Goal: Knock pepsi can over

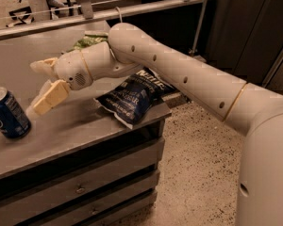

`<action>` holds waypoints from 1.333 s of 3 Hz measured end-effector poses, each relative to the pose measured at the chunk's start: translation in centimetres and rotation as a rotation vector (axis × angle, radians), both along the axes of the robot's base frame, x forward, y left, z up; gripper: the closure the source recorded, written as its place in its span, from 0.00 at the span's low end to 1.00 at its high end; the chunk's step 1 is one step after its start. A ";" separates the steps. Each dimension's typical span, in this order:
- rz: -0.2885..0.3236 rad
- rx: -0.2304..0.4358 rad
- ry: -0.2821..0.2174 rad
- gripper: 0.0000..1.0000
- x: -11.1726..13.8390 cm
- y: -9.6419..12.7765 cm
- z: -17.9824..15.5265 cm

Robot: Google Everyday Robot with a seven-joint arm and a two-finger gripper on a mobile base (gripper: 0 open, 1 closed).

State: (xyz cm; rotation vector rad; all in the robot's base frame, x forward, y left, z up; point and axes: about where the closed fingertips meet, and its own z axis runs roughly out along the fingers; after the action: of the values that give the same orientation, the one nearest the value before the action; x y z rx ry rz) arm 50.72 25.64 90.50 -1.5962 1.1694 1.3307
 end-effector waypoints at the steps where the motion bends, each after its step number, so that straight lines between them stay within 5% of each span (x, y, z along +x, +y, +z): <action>1: 0.031 0.008 -0.002 0.00 -1.1 2.3 -0.5; 2: 0.026 -0.013 -0.041 0.00 -1.4 4.2 -1.4; 4: -0.018 -0.046 -0.058 0.39 -1.8 5.2 -2.9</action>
Offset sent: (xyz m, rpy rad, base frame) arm -0.0122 0.0625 -0.0256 -0.0409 -0.0923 0.0046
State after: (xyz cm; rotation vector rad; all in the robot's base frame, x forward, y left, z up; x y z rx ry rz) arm 48.95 30.81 87.64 -1.6420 1.1842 1.2466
